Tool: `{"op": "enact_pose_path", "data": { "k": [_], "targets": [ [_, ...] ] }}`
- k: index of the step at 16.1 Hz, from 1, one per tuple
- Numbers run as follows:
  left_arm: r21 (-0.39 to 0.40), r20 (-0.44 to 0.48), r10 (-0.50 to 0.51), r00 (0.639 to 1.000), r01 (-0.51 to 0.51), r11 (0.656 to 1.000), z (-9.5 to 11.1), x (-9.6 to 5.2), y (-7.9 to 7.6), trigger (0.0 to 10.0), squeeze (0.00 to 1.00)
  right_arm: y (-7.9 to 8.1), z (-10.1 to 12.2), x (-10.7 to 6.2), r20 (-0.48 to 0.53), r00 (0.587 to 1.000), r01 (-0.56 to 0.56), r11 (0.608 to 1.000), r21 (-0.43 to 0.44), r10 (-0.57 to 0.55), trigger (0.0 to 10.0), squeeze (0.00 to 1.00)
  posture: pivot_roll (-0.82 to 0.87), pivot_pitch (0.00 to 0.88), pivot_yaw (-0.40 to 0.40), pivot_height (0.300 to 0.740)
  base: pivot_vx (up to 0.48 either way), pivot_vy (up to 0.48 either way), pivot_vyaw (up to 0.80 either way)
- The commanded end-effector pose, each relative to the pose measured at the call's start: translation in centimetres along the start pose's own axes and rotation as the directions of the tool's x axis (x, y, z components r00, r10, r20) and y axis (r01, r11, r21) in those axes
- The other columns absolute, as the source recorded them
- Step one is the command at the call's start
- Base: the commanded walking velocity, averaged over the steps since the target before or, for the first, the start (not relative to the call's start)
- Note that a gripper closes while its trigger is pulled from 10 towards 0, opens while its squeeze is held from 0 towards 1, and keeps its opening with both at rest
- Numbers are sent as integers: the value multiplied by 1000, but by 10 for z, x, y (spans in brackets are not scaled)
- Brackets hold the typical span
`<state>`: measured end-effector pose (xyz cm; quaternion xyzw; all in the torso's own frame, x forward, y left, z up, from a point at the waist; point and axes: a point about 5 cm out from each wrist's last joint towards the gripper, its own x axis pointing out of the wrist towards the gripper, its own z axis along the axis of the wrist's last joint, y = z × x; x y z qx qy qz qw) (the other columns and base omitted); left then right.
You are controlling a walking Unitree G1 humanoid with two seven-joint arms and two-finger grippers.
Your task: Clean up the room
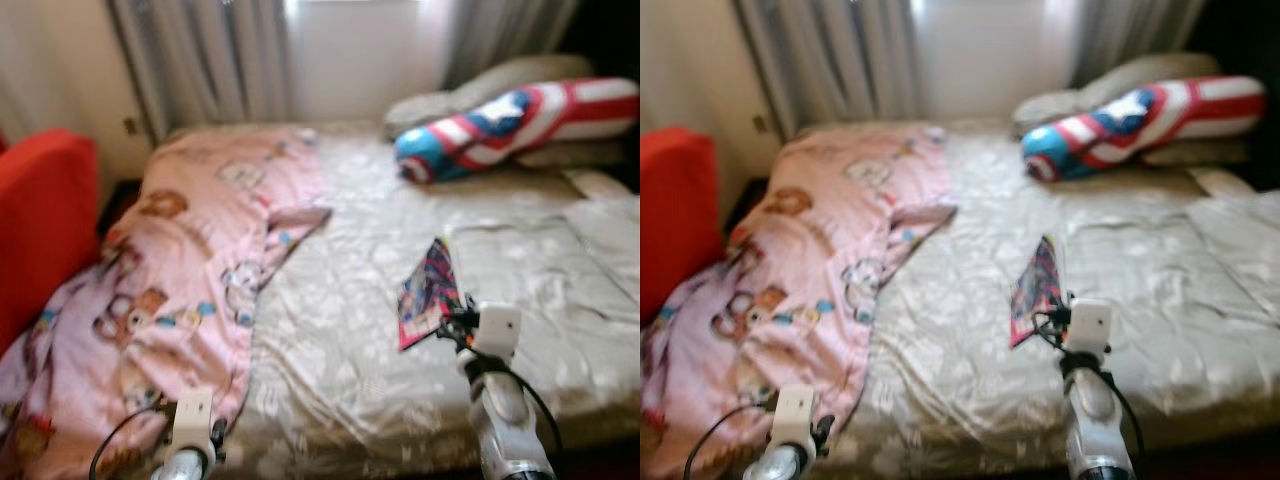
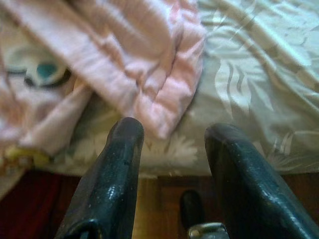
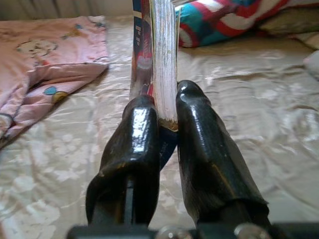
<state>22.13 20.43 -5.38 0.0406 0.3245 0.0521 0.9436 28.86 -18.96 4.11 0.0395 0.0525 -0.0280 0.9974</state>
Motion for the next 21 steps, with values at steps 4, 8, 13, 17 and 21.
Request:
{"op": "enact_pose_path", "data": {
  "k": [4, 8, 13, 17, 21],
  "targets": [
    [17, -38, 3, 999, -2, 1000, -9, -2, 1, 10000, 0, 2, 10, 5, 47, 999, -2, 1000, 10, 2, 10000, 0, -22, 0, -8, 740, 0, -278, 0],
    [17, -43, -3, 999, 4, 1000, -11, -3, -1, 10000, 0, 3, 9, 5, 40, 999, -7, 1000, 10, 7, 10000, 0, -27, 0, -6, 740, 0, -280, 0],
    [19, -48, -6, 999, 6, 1000, -12, -4, -1, 10000, 0, 0, 11, 6, 46, 999, -3, 1000, 1, 3, 10000, 0, -30, 0, -5, 740, 0, -278, 0],
    [19, -45, -3, 999, 4, 1000, -13, -4, 0, 10000, 0, 2, 10, 6, 42, 999, -12, 1000, -2, 12, 10000, 0, -31, 0, -4, 740, 0, -278, 0],
    [19, -62, -6, 998, 7, 1000, -18, -6, -1, 10000, 0, 0, 10, 5, 42, 999, -4, 1000, -4, 4, 10000, 0, -35, 0, -1, 740, 0, -279, 0]
  ]
}}
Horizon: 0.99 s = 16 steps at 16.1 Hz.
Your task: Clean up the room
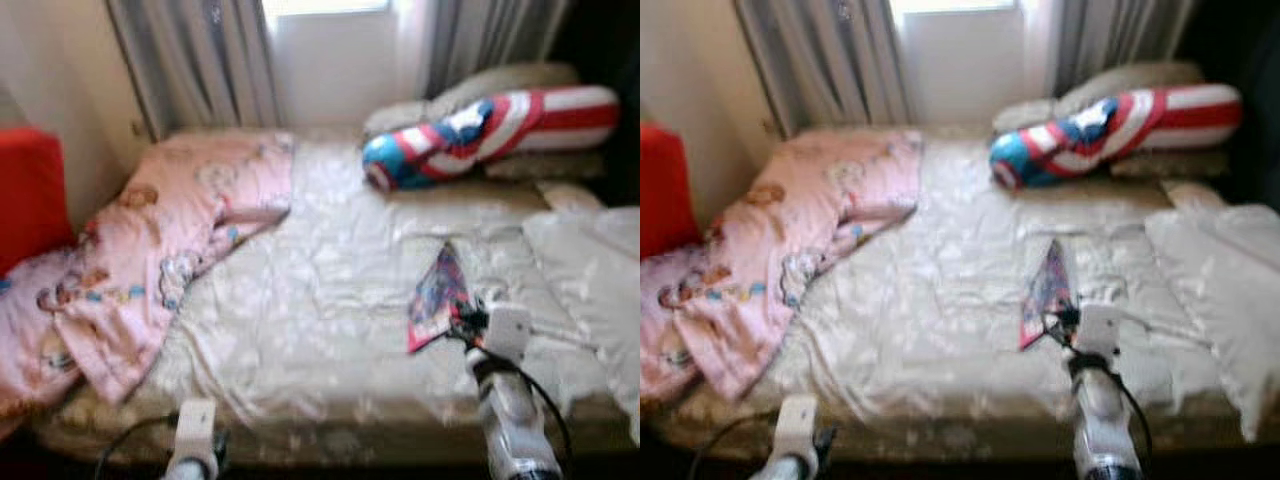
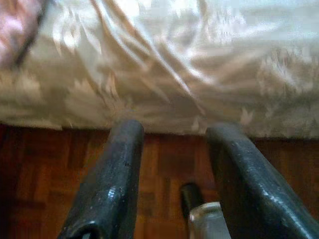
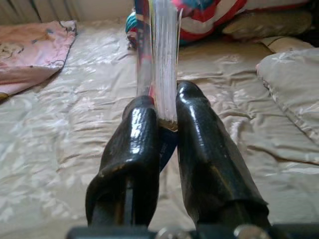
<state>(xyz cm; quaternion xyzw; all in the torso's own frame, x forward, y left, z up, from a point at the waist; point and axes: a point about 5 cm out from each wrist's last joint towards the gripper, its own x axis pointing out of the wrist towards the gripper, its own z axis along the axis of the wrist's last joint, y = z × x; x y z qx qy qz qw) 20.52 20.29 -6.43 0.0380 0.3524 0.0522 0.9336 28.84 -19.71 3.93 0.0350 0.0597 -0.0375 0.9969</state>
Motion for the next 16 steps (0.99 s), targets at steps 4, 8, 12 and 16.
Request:
{"op": "enact_pose_path", "data": {
  "k": [4, 8, 12, 16],
  "targets": [
    [21, 8, -7, 1000, 7, 1000, 4, 1, -1, 10000, 0, 5, 10, 4, 51, 998, -20, 1000, 4, 20, 10000, 0, -37, 0, -2, 740, 0, -278, 0],
    [16, 19, -8, 1000, 7, 1000, 6, 2, -2, 10000, 0, 5, 10, 4, 54, 998, -15, 1000, 19, 14, 10000, 0, -34, 0, -3, 740, 0, -281, 0],
    [9, 4, -4, 1000, 4, 1000, 2, 1, 0, 10000, 0, 3, 11, 4, 55, 998, -13, 1000, 17, 12, 10000, 0, -37, 0, -4, 740, 0, -280, 0],
    [-7, 15, -2, 1000, 2, 1000, 3, 1, -1, 10000, 0, 3, 9, 3, 47, 999, -12, 1000, 22, 11, 10000, 0, -35, 0, -5, 740, 0, 0, 0]
  ]
}}
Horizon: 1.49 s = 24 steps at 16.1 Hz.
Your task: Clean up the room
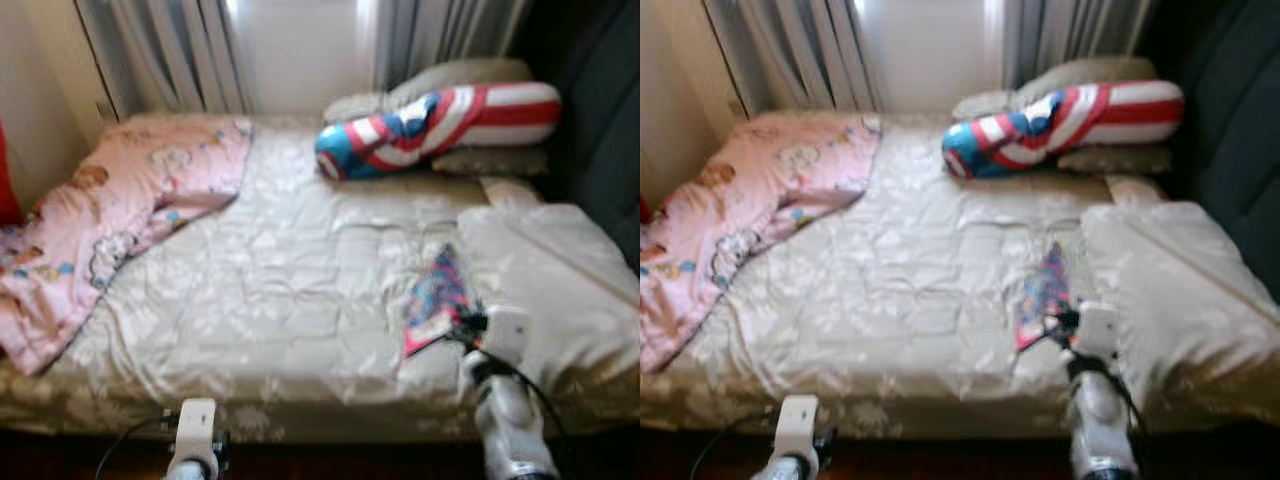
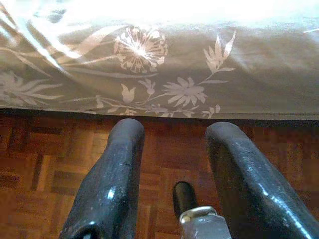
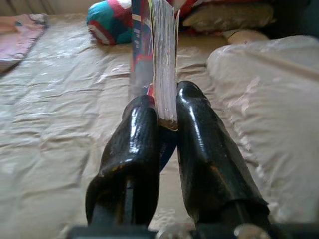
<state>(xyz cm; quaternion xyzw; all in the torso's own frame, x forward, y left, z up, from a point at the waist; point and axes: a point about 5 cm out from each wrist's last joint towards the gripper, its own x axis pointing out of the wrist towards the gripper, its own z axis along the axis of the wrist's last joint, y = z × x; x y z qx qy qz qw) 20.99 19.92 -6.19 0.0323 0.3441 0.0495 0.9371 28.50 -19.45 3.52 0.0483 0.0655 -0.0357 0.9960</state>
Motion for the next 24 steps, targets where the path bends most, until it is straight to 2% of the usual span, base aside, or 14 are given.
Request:
{"op": "enact_pose_path", "data": {
  "k": [1, 7, 21, 24],
  "targets": [
    [-4, -6, 6, 1000, -6, 1000, -3, -1, 3, 10000, 0, 2, 13, 5, 55, 998, -11, 1000, -2, 11, 10000, 0, -35, 0, -5, 740, 0, 0, 0],
    [-21, -13, -9, 1000, 8, 1000, -3, -1, 1, 10000, 0, 4, 12, 6, 47, 999, -14, 1000, 2, 14, 10000, 0, -38, 9, -5, 740, 0, 0, 0],
    [-18, -19, -13, 1000, 13, 1000, -6, -2, 1, 10000, 0, 4, 10, 6, 26, 1000, 0, 1000, -6, 0, 10000, 0, -32, 15, -7, 740, 301, 0, 0],
    [-13, -8, -18, 1000, 17, 1000, -5, -2, 1, 10000, 0, 4, 9, 5, 26, 1000, 5, 1000, -6, -5, 10000, 0, -31, 16, -6, 740, 87, 0, 0]
  ]
}}
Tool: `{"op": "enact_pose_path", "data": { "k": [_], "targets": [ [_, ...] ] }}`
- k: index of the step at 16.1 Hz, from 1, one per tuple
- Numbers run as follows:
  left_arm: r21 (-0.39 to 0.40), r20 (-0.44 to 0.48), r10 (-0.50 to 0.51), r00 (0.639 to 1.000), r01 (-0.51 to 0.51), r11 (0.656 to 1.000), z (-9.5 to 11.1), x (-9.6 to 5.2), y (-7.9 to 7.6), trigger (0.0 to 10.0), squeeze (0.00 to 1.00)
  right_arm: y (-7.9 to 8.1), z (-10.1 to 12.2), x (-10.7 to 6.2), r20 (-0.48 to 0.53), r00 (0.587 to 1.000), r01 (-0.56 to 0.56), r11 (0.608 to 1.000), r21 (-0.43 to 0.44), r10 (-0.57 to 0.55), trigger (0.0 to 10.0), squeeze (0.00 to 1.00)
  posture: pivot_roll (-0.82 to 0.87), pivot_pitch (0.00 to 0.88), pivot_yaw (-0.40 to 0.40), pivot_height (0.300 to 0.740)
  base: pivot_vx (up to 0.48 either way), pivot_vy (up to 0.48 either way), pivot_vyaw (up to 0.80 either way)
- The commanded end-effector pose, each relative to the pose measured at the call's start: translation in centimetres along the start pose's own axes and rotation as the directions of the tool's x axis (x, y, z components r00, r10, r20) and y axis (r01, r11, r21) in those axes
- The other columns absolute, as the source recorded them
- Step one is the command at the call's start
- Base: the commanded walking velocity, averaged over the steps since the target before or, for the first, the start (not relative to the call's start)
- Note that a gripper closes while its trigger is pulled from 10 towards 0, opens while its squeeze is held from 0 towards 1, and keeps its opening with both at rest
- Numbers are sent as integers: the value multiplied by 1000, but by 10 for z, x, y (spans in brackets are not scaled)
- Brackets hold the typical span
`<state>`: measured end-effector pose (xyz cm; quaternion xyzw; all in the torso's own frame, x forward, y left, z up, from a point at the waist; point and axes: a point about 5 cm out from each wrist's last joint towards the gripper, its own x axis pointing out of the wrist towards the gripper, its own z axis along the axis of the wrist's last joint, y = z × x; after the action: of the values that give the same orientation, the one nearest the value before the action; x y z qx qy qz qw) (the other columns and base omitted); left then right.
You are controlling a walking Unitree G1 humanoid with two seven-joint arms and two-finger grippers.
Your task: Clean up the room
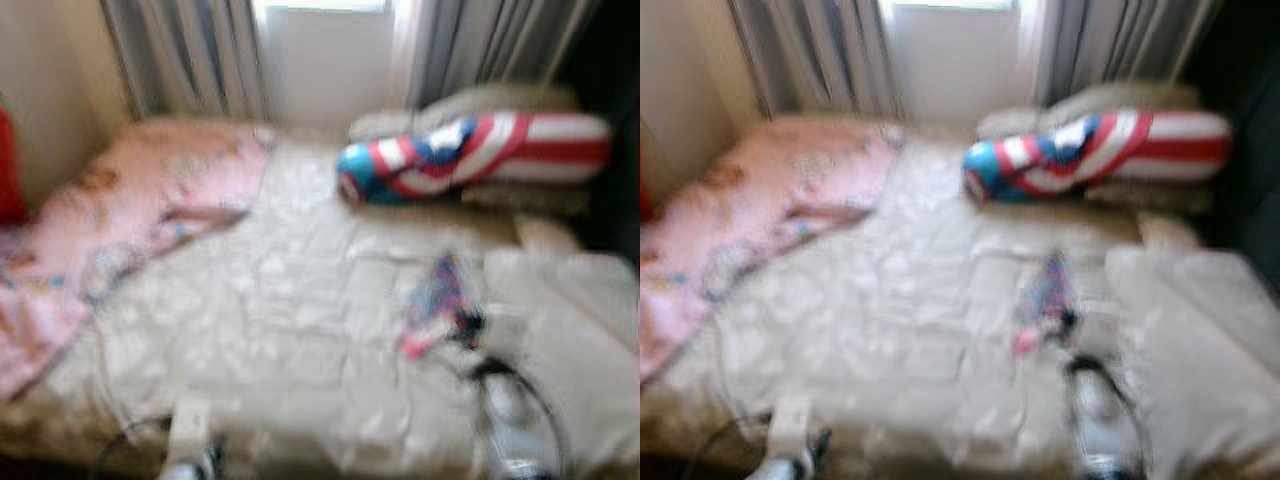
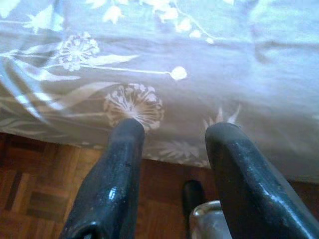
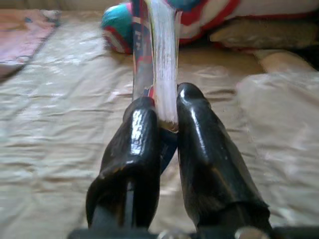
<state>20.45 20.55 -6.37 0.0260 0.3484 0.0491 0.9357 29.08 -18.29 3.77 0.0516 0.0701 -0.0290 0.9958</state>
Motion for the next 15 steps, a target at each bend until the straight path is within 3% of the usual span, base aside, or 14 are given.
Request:
{"op": "enact_pose_path", "data": {
  "k": [1, 7, 9, 11, 15],
  "targets": [
    [-4, 8, -13, 1000, 14, 1000, 1, 1, -5, 10000, 0, -8, 7, 0, 35, 999, 19, 1000, -11, -18, 10000, 0, -29, 17, -5, 740, 0, 0, 0],
    [0, 95, -33, 995, 33, 999, 17, 3, -6, 10000, 0, -6, 6, 0, 31, 999, 19, 1000, -6, -19, 10000, 0, -35, 11, 1, 740, 0, 0, 0],
    [-9, 218, -46, 975, 49, 999, 38, 5, -8, 10000, 0, -6, 6, -1, 40, 999, 16, 1000, 2, -16, 10000, 0, -44, 2, 7, 740, 0, 0, 0],
    [-59, 404, 1, 915, 25, 998, 74, 3, -1, 10000, 0, -5, 8, -2, 56, 998, 14, 1000, 1, -14, 10000, 0, -62, 0, 11, 740, 0, 0, 0],
    [-34, 614, -10, 790, 39, 999, 124, -9, 3, 10000, 0, -1, 6, -4, 55, 998, -12, 1000, -6, 12, 10000, 0, -63, 0, 17, 740, 0, 0, 0]
  ]
}}
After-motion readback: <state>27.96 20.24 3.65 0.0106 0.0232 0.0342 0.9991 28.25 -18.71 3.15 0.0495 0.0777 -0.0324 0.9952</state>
